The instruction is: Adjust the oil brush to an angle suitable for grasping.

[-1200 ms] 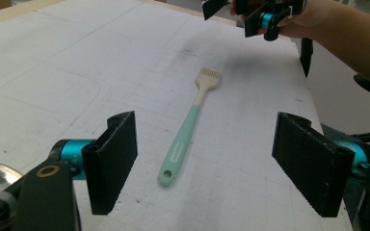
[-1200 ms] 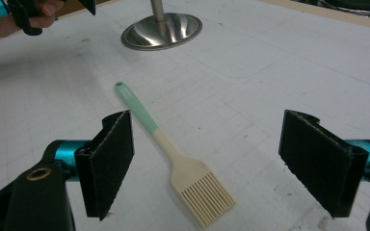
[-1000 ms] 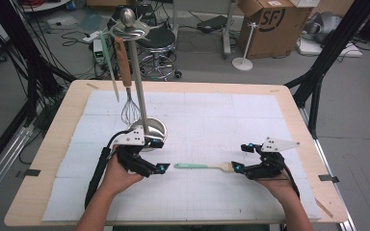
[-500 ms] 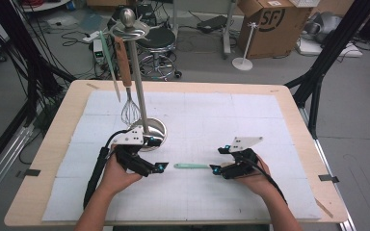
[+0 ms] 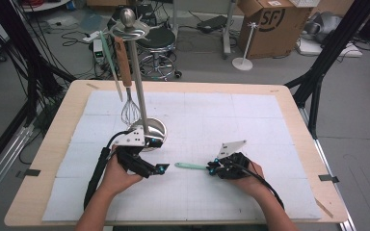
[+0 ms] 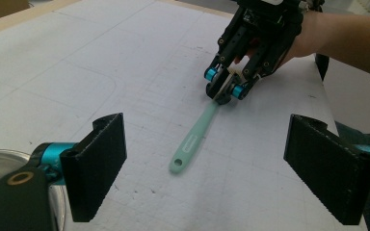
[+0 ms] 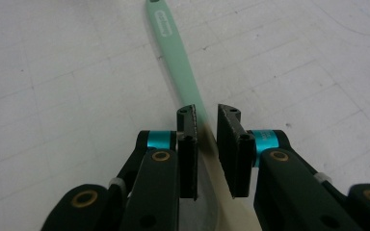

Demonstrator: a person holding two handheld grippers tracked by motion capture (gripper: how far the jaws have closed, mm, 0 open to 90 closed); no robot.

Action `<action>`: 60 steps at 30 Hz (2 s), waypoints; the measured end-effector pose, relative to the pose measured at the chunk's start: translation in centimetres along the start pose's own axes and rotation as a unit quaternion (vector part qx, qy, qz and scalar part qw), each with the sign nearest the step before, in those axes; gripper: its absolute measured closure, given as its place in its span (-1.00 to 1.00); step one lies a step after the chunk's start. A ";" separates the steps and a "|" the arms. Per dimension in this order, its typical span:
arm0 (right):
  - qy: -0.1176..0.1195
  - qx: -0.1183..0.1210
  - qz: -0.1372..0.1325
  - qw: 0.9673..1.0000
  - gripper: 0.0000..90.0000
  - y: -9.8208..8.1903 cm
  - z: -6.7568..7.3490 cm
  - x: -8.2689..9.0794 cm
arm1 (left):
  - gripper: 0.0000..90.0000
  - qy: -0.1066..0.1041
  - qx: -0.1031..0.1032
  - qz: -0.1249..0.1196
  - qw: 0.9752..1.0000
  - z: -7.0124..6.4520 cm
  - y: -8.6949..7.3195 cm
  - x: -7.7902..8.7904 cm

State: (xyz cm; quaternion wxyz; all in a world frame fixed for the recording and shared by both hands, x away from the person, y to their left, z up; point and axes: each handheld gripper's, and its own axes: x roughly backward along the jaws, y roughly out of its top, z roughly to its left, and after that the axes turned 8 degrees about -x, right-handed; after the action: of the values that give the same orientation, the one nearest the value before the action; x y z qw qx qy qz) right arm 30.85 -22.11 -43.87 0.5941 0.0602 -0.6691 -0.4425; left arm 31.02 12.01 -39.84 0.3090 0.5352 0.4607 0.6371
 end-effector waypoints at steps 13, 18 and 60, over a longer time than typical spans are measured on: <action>0.001 -0.039 -0.002 0.999 0.79 -2.8 -0.7 2.5 | -0.66 -0.001 -0.001 0.000 1.000 0.0 0.0 -0.1; 0.011 -0.051 -0.001 0.999 0.79 -3.0 -0.6 2.7 | -0.66 0.000 0.000 0.000 1.000 0.0 0.0 -0.1; 0.021 -0.051 -0.148 0.987 -0.22 -3.6 -1.3 6.6 | -0.67 -0.003 -0.001 0.000 1.000 0.0 -0.3 -0.2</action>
State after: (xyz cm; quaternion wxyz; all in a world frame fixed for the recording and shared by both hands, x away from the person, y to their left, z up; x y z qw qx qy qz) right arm 28.43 -28.92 -41.47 0.5381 0.1371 -0.6170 -0.5577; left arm 31.02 11.90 -40.22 0.3110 0.5368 0.4594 0.6357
